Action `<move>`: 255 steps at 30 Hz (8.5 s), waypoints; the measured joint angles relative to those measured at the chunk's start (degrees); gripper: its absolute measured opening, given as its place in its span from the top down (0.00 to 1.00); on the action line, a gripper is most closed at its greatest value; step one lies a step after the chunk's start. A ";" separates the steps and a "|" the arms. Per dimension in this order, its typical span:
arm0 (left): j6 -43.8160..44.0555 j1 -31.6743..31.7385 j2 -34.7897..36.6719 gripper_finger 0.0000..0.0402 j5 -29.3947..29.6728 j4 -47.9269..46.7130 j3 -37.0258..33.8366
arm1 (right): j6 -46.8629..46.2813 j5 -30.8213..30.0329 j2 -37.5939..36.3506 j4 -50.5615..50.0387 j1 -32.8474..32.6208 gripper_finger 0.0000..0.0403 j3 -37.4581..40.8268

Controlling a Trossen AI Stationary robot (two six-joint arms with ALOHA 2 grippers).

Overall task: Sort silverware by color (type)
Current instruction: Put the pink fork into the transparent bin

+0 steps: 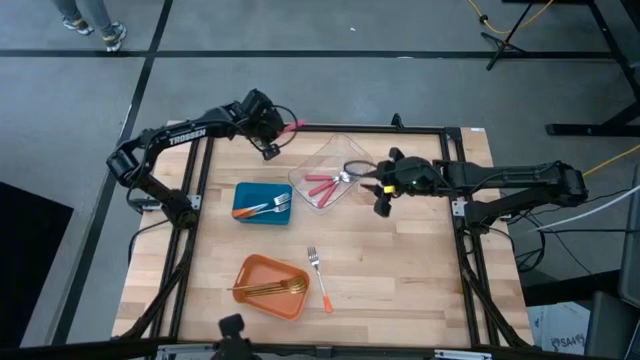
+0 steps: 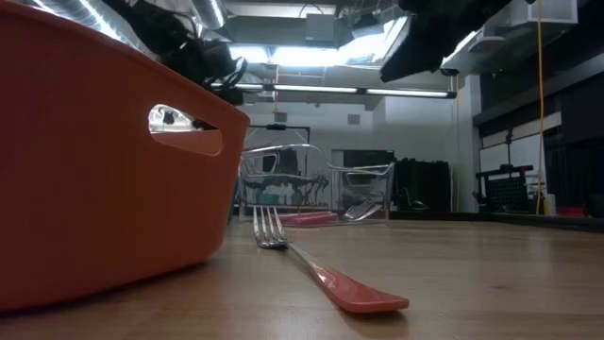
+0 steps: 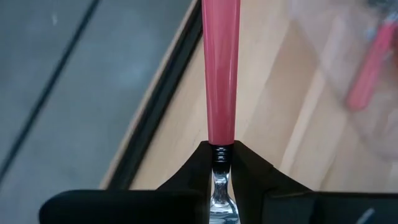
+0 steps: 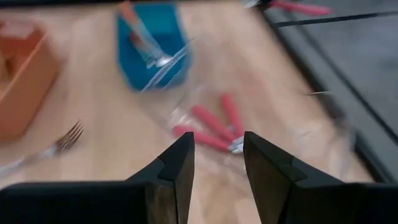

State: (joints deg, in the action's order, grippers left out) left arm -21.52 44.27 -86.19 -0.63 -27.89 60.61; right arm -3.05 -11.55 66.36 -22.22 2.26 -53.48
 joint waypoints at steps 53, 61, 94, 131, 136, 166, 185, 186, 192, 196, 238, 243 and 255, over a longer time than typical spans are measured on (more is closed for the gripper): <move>-13.78 -49.91 -6.54 0.92 14.90 16.39 5.91 | -21.32 36.35 6.76 -3.13 20.17 0.68 -6.57; -24.19 -49.66 -6.51 0.92 20.01 18.43 5.95 | -30.26 42.20 10.02 -0.33 15.85 0.68 -6.53; -31.73 -49.63 -6.51 0.91 22.76 18.35 5.93 | -37.24 33.58 16.10 6.06 0.01 0.68 -6.55; -31.56 -49.95 -6.54 0.84 22.49 18.86 5.89 | -36.54 28.61 16.27 3.13 -0.79 0.99 -6.66; -31.58 -50.59 -6.14 0.84 22.86 18.93 5.89 | -36.57 27.55 16.27 2.93 -0.81 1.00 -6.66; -36.16 -50.86 -4.39 0.84 45.74 19.91 6.00 | -36.75 12.93 16.42 0.25 5.54 1.00 -6.49; 14.34 -47.41 -2.38 0.84 42.85 16.46 5.86 | -27.43 4.14 15.82 13.16 7.54 1.00 -6.51; 15.38 -47.05 -1.12 0.84 42.23 15.50 5.87 | -26.61 4.62 15.37 13.39 7.54 1.00 -6.51; 21.58 -45.54 7.42 0.84 41.43 4.28 5.87 | -21.86 5.13 9.29 13.48 7.52 0.99 -6.51; 25.28 -45.02 13.32 0.84 41.47 2.04 3.98 | -17.37 5.24 2.91 13.36 7.52 0.99 -6.53; 28.44 -45.27 4.92 0.84 19.11 80.16 -20.01 | -14.64 20.15 23.42 82.49 2.25 0.99 10.78; 28.44 -45.47 4.92 0.84 18.73 79.93 -20.01 | -14.64 21.80 23.42 83.32 2.25 0.99 10.78; 28.43 -45.48 4.94 0.84 9.66 80.26 -19.95 | -14.45 31.00 23.15 84.17 2.26 0.99 10.83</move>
State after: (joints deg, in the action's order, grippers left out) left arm 6.91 -1.21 -81.25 9.02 52.37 40.66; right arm -17.50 19.45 89.52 61.95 4.52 -42.65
